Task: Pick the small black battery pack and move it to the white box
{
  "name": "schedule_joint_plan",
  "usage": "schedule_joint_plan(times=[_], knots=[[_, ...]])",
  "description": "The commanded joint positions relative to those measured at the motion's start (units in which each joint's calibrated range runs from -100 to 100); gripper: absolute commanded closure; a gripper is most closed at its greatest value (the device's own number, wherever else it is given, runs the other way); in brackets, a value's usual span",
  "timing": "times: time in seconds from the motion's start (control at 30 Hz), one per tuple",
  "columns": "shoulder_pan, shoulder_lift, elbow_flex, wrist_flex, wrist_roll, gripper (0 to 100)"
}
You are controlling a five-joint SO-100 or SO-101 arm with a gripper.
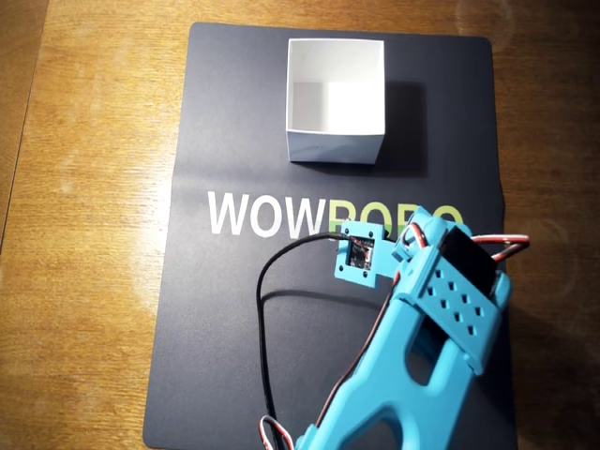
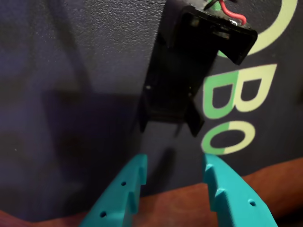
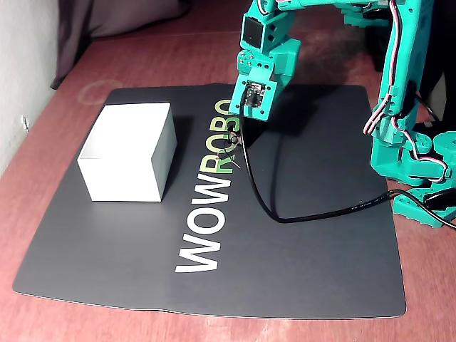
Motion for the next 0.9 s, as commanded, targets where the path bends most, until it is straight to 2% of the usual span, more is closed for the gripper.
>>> schedule_joint_plan(times=[0.0, 0.17, 0.6, 0.87], knots=[[-0.3, -0.15, -0.2, 0.16, -1.72, 87], [-0.42, 0.03, -0.02, 0.16, -3.19, 87], [-0.54, 4.76, 1.43, -0.63, -2.7, 87], [-1.71, 5.46, 2.34, -6.94, -2.65, 87]])
